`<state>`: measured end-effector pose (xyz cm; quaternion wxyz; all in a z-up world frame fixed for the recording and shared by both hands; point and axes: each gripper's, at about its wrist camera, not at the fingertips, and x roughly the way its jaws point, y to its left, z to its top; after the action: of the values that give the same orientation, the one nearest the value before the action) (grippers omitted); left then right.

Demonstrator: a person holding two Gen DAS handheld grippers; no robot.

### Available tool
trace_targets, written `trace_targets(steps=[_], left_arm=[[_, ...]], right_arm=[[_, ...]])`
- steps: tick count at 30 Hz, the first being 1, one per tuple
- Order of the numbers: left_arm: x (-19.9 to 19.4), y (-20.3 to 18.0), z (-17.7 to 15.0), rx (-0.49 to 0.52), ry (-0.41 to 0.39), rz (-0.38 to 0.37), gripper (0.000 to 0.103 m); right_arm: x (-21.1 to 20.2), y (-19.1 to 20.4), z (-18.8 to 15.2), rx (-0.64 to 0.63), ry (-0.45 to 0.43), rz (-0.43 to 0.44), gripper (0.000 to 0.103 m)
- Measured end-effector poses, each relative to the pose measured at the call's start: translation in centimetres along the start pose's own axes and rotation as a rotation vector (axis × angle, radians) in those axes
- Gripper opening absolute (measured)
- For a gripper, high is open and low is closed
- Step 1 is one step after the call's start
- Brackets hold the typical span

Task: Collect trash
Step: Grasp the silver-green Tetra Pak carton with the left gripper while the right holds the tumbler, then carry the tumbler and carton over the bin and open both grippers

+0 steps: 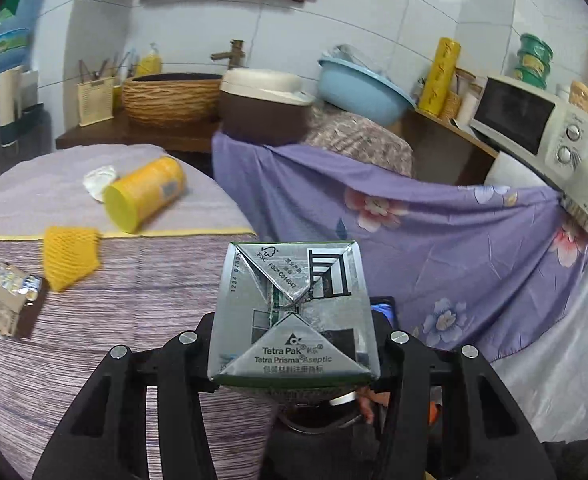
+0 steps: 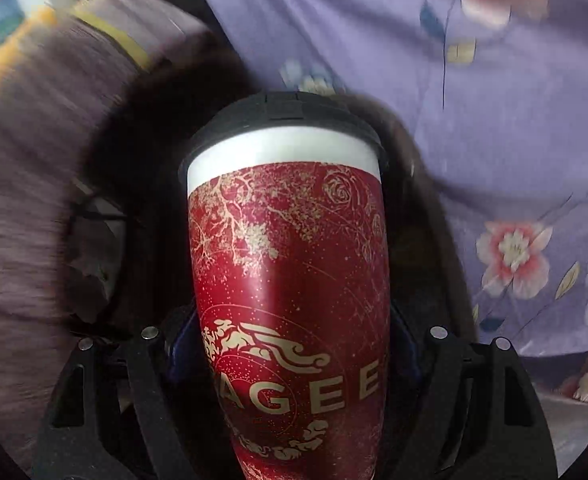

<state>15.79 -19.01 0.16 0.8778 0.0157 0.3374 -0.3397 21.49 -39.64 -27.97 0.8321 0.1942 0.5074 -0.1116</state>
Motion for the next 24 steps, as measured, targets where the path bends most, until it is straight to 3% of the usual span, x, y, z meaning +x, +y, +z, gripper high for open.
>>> trace_targets(steps=[3, 9, 15, 24], left_arm=[[1.5, -1.2, -0.9, 0.012, 0.03, -0.019, 0.049], [4.1, -2.2, -2.1, 0.009, 0.084, -0.046, 0.049], [5.9, -3.3, -3.1, 0.02, 0.123, -0.061, 0.049], [11.8, -5.1, -6.7, 0.047, 0.246, -0.062, 0.049]], right_arm=[[1.6, 0.2, 0.1, 0.004, 0.05, -0.031, 0.078], [0.3, 0.7, 0.0, 0.002, 0.009, -0.039, 0.088], [-4.7, -0.9, -0.9, 0.028, -0.105, -0.046, 0.088], [-13.2, -5.3, -3.6, 0.067, -0.296, -0.14, 0.088]])
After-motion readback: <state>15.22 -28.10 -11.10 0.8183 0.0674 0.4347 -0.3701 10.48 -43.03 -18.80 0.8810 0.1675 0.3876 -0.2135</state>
